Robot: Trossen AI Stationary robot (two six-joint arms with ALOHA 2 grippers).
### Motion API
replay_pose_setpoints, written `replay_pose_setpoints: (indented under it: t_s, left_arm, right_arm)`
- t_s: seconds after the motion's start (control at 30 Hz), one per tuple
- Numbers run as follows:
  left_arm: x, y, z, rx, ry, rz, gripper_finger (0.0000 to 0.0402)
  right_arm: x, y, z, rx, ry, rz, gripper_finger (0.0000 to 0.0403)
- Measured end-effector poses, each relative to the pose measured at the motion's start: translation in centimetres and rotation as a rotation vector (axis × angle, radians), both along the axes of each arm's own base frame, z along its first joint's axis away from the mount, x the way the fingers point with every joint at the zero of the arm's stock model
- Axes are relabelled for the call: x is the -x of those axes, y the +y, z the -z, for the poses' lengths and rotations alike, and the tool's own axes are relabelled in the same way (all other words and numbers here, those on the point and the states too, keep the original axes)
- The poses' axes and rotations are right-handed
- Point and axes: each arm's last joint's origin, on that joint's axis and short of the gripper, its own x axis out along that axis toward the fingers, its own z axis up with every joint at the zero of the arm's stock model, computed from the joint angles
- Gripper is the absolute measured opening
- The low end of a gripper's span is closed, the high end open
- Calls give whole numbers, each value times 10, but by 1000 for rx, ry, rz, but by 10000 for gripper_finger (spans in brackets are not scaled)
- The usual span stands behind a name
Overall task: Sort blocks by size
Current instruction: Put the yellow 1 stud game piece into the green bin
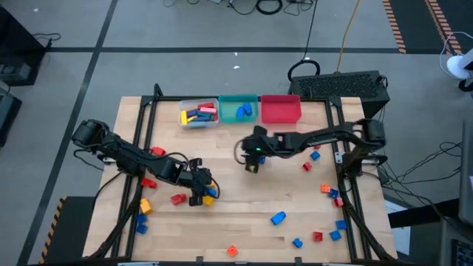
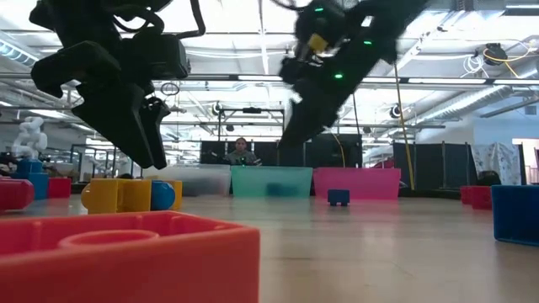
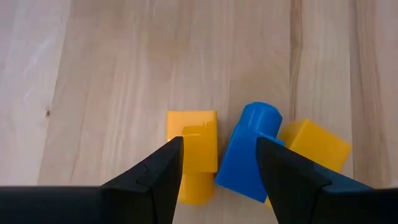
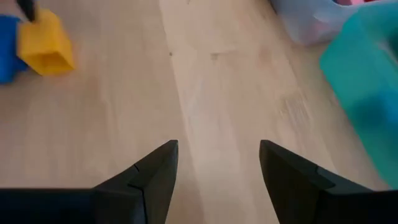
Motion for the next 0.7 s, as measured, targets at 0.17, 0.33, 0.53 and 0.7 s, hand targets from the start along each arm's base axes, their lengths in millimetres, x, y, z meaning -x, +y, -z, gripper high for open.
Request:
replay_pose_setpoints:
  t_s: [0.17,0.33,0.53,0.7]
  left_arm:
    - [0,0,0,8,7,6,202]
    - [1,0,0,-17,11,50,202]
    - [3,4,2,-100,36,39,202]
    - [7,6,6,-114,61,8,204]
  right_arm:
    - [34,13,7,-63,-185,7,210]
    - [48,29,10,-137,-247,-43,210]
    - [47,45,8,-142,-267,-95,210]
    - [46,53,6,-138,-299,-126,210]
